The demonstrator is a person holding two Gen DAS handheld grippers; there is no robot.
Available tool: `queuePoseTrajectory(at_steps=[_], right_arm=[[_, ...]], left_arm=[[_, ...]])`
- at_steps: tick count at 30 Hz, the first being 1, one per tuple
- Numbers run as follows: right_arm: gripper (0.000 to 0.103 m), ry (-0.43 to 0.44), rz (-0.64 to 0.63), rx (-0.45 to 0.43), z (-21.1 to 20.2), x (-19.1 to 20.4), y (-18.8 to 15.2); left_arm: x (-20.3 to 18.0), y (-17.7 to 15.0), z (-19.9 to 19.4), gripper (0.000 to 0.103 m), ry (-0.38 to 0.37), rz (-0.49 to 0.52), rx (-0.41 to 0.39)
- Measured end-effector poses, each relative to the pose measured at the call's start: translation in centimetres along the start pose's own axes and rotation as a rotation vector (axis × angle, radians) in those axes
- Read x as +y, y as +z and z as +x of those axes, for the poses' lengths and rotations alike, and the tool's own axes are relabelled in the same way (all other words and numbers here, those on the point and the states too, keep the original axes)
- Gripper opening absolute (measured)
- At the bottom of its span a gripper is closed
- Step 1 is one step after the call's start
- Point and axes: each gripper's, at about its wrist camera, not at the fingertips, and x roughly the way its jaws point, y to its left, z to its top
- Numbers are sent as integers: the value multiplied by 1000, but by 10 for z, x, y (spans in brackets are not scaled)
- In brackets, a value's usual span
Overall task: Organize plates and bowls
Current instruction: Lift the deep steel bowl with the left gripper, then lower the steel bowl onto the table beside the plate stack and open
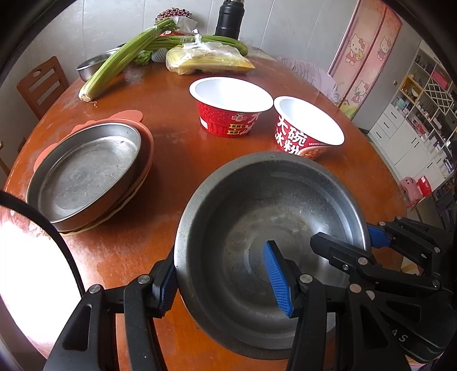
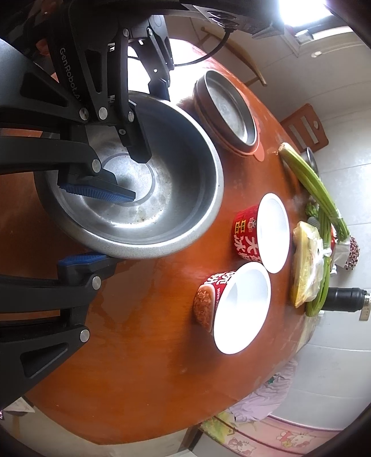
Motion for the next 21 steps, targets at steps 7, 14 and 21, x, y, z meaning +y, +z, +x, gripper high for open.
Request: queuePoseTrajectory(at_steps=[7,14,21], right_arm=[[34,6,1,15,4,-3,0],[34,16,5,25,8,-5,0],[34,41,19,35,9,-8,0]], left_arm=[[-1,0,4,55,4,4,13],[-2,-1,6,55,9,14,16],[-1,0,4,56,0,11,16]])
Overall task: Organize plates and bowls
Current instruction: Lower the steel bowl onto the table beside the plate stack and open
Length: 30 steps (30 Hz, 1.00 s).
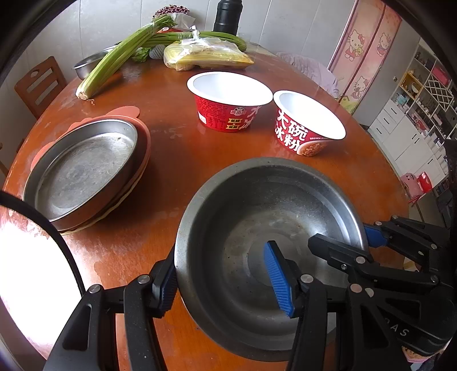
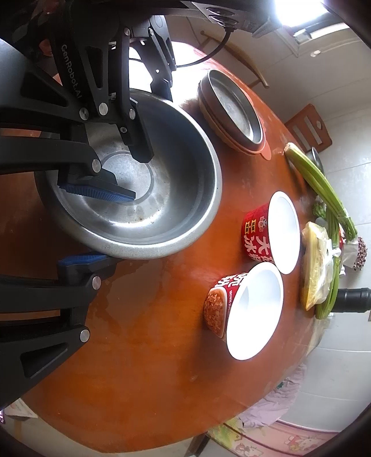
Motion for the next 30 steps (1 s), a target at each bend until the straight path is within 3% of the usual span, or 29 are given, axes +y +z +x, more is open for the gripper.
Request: queuePoseTrajectory(at_steps=[18,30], right_arm=[[34,18,48,-49,-15,-18,-2],[35,0,96,-134,-43,-47,15]], left_arm=[[4,3,-25,60,23,-31,-60],[-14,36,-47,64,23,3,-116]])
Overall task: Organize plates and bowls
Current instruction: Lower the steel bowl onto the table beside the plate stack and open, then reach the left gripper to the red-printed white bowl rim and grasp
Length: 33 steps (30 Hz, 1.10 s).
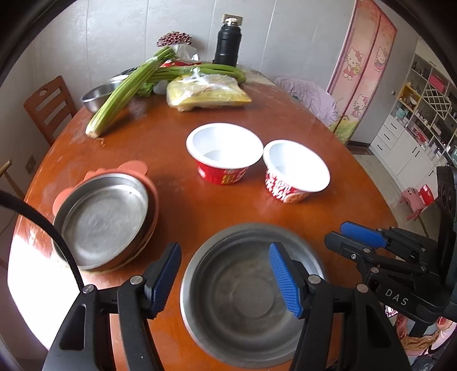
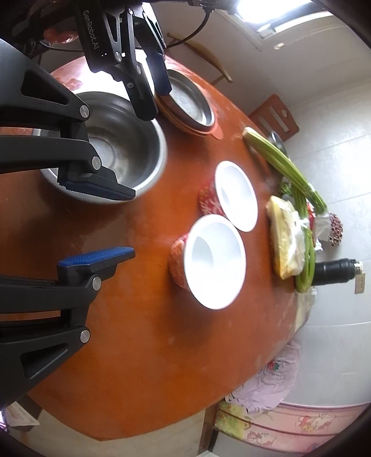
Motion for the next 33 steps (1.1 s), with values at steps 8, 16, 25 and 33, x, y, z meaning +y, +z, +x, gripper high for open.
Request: queuePoseTrajectory(at_steps=[8,16,25,33], right_arm=[[35,-21,26,-43,-10,-21,23],[35,-54,45,-69,-10,-40,46],[35,-85,73,-54,13,-64,66],[35,-90,66,-1,45,-77,79]], left_arm=[[-20,37,5,64,-20,31,-16],[-33,67,27,64,-55,32,9],[-43,85,60,64,-67,30,61],[-46,92,87,64,-70,21,112]])
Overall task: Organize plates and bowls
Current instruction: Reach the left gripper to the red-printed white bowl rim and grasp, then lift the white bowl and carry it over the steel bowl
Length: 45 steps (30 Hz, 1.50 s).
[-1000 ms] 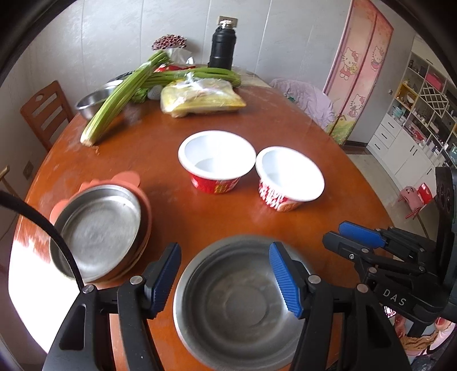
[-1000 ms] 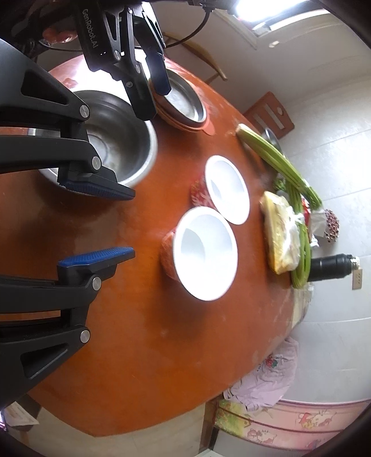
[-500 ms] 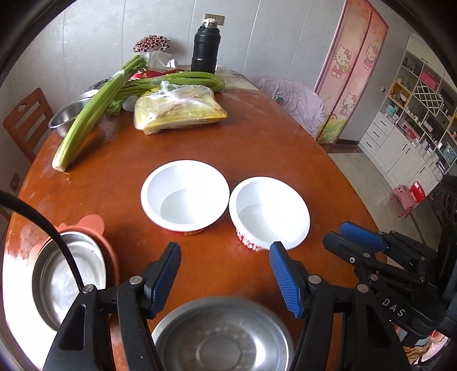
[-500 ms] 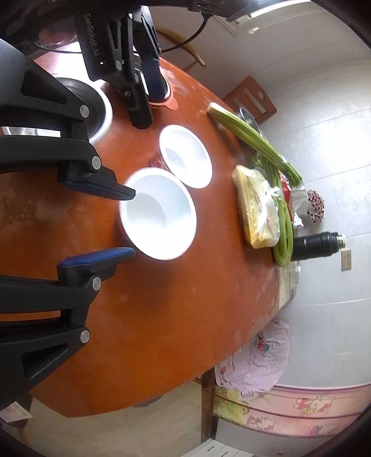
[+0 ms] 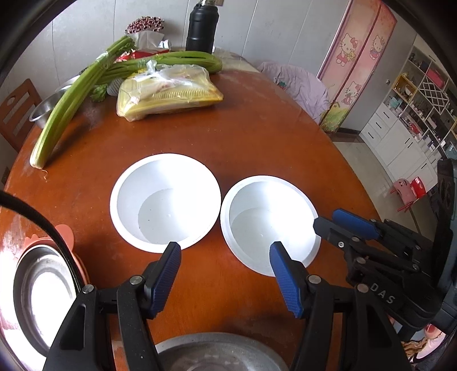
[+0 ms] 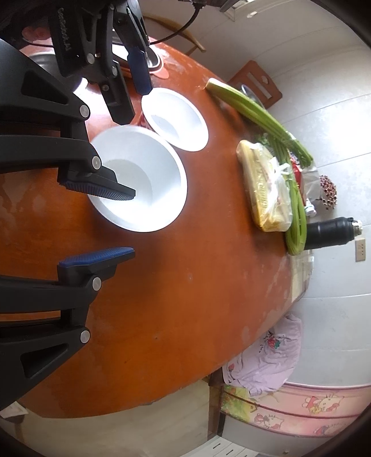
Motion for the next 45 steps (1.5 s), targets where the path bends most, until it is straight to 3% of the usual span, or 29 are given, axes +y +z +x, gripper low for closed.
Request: queuePoseTrajectory(at_steps=[10,18,27,32,45], right_arm=[[35,6,-39,60,31,-2,4],[35,37,-82,75,35,6,-2],[35,91,-99,87,36,9,-7],[35,122,-101,99,34,14,-12],[36,116,-85,90,23,19,-23]], left_arm=[[-2,5,12,64,9,2,11],[-5,3,17,62,-44,-15,48],[-4,3,31,51,-38,-41,86],[-7,2,36,39,-47,-36,101],[-17,-5,27,38,-59,-3,95]])
